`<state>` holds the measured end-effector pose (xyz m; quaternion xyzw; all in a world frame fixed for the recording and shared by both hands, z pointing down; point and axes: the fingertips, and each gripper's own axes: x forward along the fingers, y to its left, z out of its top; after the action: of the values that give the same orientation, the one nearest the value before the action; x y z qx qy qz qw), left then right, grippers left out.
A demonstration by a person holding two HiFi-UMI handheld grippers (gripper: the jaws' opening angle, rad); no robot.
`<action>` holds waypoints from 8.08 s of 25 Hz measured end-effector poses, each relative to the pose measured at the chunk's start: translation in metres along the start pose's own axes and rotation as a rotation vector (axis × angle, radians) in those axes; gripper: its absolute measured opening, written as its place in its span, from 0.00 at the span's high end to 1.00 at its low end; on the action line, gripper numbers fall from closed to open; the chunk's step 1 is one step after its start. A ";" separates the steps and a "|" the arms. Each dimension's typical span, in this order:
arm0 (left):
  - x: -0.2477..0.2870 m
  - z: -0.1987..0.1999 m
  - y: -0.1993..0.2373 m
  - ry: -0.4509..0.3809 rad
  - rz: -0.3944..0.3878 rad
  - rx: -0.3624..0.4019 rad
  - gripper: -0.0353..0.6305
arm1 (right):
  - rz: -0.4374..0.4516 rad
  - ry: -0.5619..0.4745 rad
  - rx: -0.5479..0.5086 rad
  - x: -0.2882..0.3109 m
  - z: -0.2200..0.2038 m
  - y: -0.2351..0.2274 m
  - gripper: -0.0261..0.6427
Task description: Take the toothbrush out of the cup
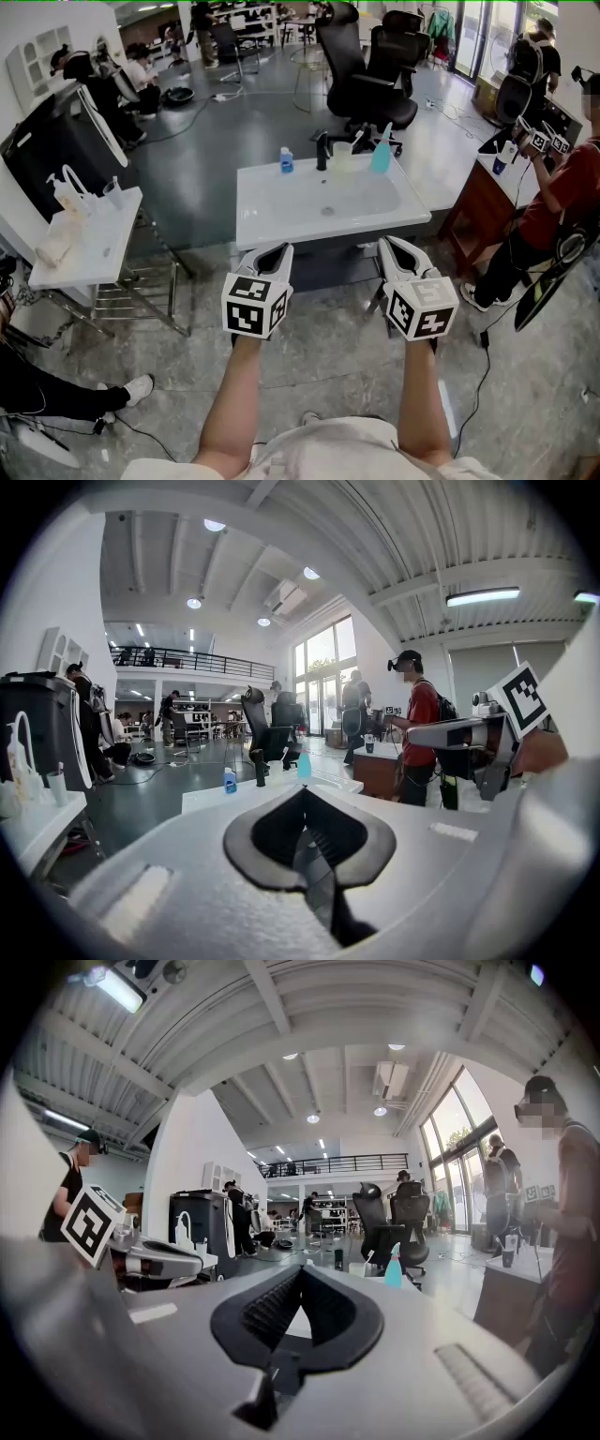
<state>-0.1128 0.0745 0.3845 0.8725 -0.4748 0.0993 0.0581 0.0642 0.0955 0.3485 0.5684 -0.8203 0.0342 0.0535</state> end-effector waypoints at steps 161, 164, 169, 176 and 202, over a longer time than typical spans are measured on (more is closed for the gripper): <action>0.501 0.050 0.283 0.087 0.031 -0.066 0.94 | -0.022 0.193 0.301 0.574 -0.078 -0.282 0.92; 0.496 0.051 0.283 0.088 0.034 -0.064 0.94 | -0.016 0.182 0.275 0.573 -0.068 -0.280 0.92; 0.488 0.054 0.283 0.081 0.041 -0.063 0.94 | 0.000 0.158 0.232 0.570 -0.048 -0.272 0.92; 0.480 0.057 0.274 0.070 0.045 -0.063 0.94 | 0.023 0.112 0.178 0.563 -0.017 -0.266 0.92; 0.419 0.062 0.252 0.030 0.135 -0.073 0.94 | 0.153 -0.024 0.020 0.489 0.047 -0.211 0.92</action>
<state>-0.0956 -0.4163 0.4216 0.8342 -0.5349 0.0987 0.0904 0.0889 -0.4378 0.3633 0.5048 -0.8616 0.0398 0.0353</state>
